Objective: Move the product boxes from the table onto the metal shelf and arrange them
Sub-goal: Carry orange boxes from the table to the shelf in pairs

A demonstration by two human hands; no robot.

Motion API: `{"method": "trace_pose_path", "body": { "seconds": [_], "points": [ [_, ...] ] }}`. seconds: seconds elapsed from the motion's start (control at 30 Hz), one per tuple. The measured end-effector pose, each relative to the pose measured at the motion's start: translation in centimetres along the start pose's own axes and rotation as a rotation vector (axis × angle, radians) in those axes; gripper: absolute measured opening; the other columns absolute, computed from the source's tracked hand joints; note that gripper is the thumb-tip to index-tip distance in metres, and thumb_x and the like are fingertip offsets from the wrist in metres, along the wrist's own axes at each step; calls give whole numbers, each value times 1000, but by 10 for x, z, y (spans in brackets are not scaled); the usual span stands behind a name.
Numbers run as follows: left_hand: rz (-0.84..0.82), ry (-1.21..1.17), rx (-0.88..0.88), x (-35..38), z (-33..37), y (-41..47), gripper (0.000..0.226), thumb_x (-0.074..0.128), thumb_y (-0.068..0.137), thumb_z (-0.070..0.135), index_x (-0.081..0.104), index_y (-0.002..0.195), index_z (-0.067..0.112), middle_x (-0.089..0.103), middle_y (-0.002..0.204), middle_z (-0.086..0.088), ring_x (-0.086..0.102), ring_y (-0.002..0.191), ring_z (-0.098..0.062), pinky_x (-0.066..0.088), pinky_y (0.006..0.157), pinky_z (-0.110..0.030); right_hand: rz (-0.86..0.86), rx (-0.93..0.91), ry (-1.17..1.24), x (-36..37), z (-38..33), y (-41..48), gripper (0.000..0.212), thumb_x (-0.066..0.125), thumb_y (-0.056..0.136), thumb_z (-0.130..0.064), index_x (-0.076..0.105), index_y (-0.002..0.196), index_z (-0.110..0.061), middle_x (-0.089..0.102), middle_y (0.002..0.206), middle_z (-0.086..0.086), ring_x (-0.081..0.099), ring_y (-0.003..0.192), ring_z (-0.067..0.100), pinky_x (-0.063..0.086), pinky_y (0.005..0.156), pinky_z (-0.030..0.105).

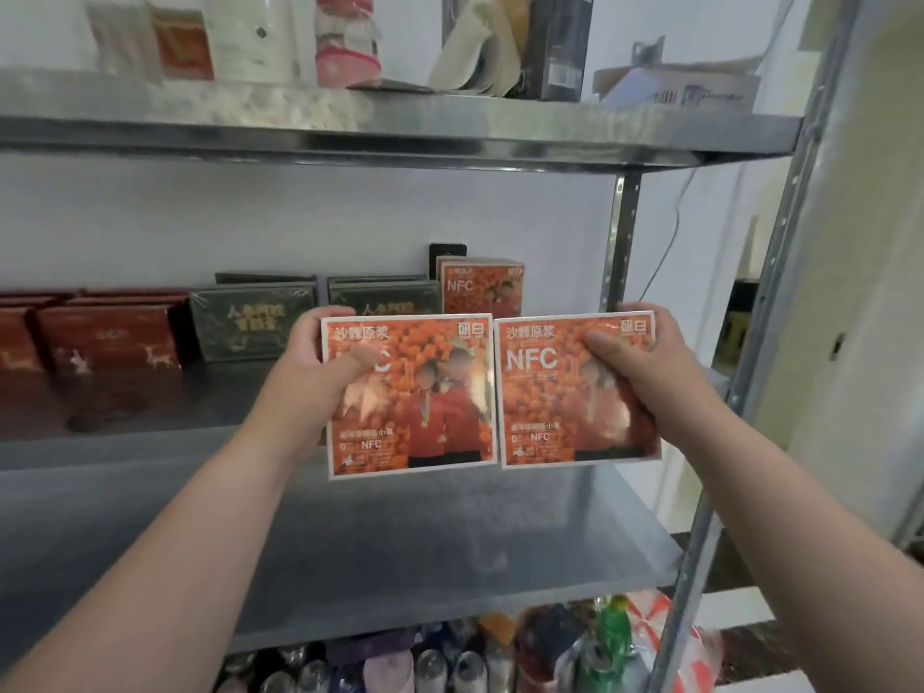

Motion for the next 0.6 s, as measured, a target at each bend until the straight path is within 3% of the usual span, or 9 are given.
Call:
{"method": "trace_pose_path", "body": {
  "seconds": [0.2, 0.3, 0.47, 0.53, 0.6],
  "points": [
    [-28, -18, -3, 53, -11, 47, 40, 73, 89, 18, 54, 117, 39, 71, 106, -4, 74, 89, -29, 60, 75, -51, 50, -27, 0, -29, 6, 48, 53, 85, 80, -32, 52, 121, -36, 73, 105, 2, 75, 92, 27, 59, 89, 54],
    [-7, 6, 3, 83, -19, 75, 40, 75, 88, 20, 54, 115, 42, 71, 107, 0, 73, 92, -26, 60, 75, -48, 89, -28, 7, -47, 13, 76, 54, 85, 80, -32, 50, 121, -36, 72, 102, -2, 74, 92, 23, 60, 87, 49],
    [3, 87, 33, 131, -35, 122, 40, 77, 86, 23, 55, 113, 43, 72, 105, 7, 72, 93, -15, 59, 83, -46, 132, -61, 26, -67, 34, 123, 49, 80, 86, -22, 47, 122, -26, 72, 82, -8, 70, 71, 9, 58, 65, 24],
    [15, 149, 65, 145, -41, 136, 43, 76, 87, 21, 53, 118, 40, 71, 106, 9, 71, 94, -12, 59, 86, -46, 118, -62, -6, -69, 42, 142, 49, 80, 86, -24, 45, 121, -27, 71, 88, -7, 69, 74, 8, 55, 64, 24],
    [37, 228, 82, 156, -46, 150, 45, 75, 87, 20, 52, 121, 38, 70, 108, 9, 69, 98, -13, 57, 89, -47, 90, -48, -24, -72, 52, 161, 51, 80, 85, -29, 45, 122, -29, 70, 98, -5, 70, 85, 13, 56, 73, 30]
  ]
}}
Point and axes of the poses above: each hand's wrist, its own y-axis towards the middle knuckle, its own x-axis out of the palm, z = x × y, the point moved 10 cm from there along y, towards the middle knuckle
